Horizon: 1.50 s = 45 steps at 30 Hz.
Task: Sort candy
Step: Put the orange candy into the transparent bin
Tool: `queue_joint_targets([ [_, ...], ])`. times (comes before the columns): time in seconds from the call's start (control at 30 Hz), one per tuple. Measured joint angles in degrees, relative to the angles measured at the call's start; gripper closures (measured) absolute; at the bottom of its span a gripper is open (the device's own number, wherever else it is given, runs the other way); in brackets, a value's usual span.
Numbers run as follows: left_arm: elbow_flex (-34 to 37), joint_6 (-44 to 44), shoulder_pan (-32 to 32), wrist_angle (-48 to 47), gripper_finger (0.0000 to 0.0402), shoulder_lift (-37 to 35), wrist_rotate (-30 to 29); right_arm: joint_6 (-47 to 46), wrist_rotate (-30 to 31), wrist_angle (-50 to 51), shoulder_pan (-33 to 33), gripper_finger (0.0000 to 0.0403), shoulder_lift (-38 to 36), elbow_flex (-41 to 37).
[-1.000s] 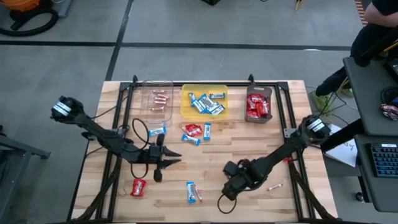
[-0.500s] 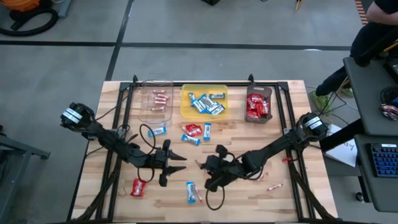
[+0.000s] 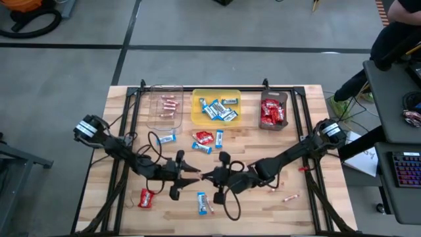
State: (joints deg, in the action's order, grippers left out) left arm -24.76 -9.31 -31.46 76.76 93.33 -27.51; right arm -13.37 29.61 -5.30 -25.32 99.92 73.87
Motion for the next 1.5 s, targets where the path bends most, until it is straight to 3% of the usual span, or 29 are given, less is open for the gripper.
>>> queue_joint_targets([
  [0.2,-3.9,4.0,0.0,0.4,0.0266,3.5,-0.2,0.1,-0.2,0.0,0.1,0.0394,0.4,0.0],
  [0.67,-4.0,3.7,0.0,0.6,0.0386,3.8,-0.6,0.0,-0.3,0.3,0.1,0.0393,0.4,0.0],
  [1.07,-2.7,3.5,0.0,-2.2,0.0375,-1.1,-0.3,-3.7,0.8,5.1,0.3,0.033,-2.0,0.0],
  [1.33,-2.5,2.5,1.5,-23.6,0.0381,-16.8,-0.6,-10.1,2.5,14.8,0.2,0.0309,-6.0,0.0],
  [1.5,-2.5,1.7,4.9,-44.4,0.0381,-31.8,-4.5,-10.1,2.5,15.3,0.1,0.0314,-6.5,0.0],
])
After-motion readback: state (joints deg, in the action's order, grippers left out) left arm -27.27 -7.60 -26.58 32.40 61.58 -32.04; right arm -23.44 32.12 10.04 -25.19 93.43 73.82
